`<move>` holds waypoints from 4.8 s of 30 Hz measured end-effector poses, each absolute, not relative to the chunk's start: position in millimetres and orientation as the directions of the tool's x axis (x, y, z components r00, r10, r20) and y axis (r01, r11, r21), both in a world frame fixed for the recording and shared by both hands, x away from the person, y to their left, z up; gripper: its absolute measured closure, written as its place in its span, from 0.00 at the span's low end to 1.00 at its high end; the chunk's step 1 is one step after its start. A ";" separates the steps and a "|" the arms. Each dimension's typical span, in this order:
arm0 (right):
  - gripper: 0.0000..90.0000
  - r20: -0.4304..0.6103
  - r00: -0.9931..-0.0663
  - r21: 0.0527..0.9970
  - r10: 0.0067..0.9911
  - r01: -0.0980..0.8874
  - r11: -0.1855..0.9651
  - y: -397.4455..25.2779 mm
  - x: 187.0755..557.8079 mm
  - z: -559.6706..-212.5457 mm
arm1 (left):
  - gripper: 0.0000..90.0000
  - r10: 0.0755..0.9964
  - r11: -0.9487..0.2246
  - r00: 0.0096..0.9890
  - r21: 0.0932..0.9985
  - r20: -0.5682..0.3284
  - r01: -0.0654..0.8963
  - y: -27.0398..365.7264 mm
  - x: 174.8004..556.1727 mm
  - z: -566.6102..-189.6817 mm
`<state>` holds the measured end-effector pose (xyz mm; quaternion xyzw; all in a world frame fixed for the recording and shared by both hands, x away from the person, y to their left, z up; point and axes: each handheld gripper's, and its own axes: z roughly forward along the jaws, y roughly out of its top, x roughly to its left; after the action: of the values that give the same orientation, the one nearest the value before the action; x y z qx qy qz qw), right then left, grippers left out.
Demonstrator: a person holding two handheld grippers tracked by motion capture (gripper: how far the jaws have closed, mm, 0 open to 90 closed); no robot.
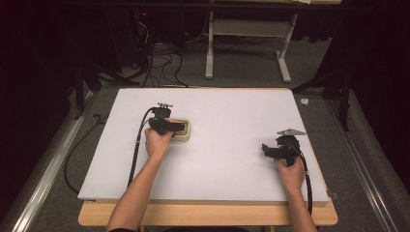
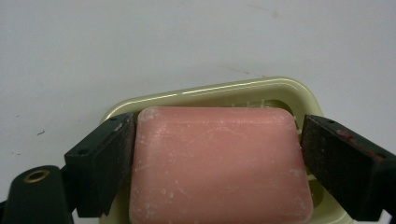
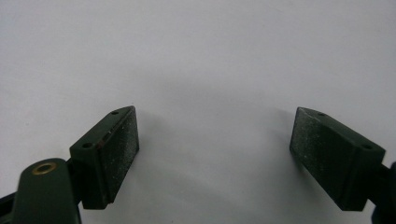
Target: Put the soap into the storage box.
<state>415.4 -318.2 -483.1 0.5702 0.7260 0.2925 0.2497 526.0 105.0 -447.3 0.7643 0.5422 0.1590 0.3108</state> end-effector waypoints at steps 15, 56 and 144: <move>0.18 -0.029 -0.225 0.709 0.974 0.682 0.179 -318.2 415.3 -483.1 | 0.15 0.916 -0.252 0.396 0.673 -0.067 0.696 106.3 517.3 -435.9; 0.18 -0.028 -0.225 0.709 0.974 0.682 0.178 -318.2 415.4 -483.1 | 0.17 0.888 -0.282 0.456 0.716 -0.056 0.638 114.4 489.6 -408.8; 0.18 -0.028 -0.224 0.709 0.974 0.682 0.178 -318.2 415.3 -483.1 | 0.18 0.820 -0.270 0.558 0.772 -0.129 0.575 147.0 422.9 -405.1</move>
<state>415.3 -318.2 -483.1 0.5706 0.7257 0.2925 0.2495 422.9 147.0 -405.1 0.7826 0.4456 0.1500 0.4081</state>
